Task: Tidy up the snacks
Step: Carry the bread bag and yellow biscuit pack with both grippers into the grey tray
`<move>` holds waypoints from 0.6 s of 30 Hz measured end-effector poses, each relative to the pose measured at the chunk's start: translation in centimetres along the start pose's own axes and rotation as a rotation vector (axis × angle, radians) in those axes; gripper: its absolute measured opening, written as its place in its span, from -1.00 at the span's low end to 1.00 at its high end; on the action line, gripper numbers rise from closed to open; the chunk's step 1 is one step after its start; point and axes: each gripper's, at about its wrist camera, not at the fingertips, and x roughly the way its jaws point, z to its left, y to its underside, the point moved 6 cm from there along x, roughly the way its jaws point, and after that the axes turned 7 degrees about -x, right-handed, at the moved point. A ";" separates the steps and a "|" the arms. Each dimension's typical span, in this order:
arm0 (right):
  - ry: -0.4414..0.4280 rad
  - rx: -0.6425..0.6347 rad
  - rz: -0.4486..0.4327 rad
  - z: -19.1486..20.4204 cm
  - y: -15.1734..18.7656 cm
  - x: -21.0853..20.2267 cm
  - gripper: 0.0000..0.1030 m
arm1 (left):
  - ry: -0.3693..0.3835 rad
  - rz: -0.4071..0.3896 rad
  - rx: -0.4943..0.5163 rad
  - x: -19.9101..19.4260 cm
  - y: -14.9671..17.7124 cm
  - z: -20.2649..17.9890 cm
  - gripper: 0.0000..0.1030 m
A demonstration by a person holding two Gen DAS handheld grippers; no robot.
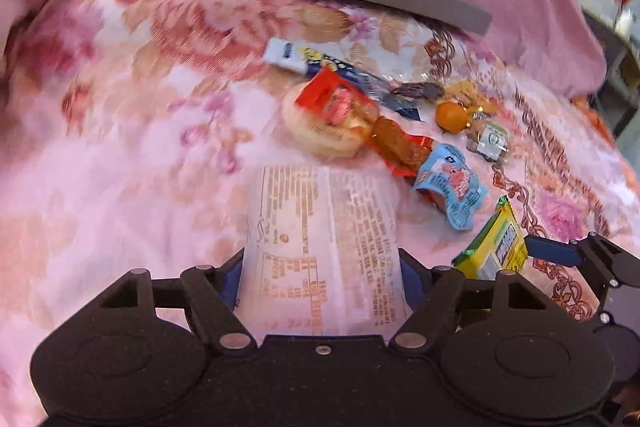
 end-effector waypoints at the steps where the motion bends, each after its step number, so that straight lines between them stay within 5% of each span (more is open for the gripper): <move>1: 0.000 -0.004 0.003 0.1 0.0 0.1 0.96 | 0.005 -0.013 -0.001 -0.1 0.2 0.2 0.50; 7: 0.009 -0.003 0.013 0.7 -0.5 0.8 0.99 | -0.007 -0.024 0.113 0.8 -0.3 -1.0 0.58; 18: 0.013 0.052 0.011 0.1 -1.3 2.2 0.93 | 0.021 -0.024 0.063 1.3 -0.9 -0.2 0.41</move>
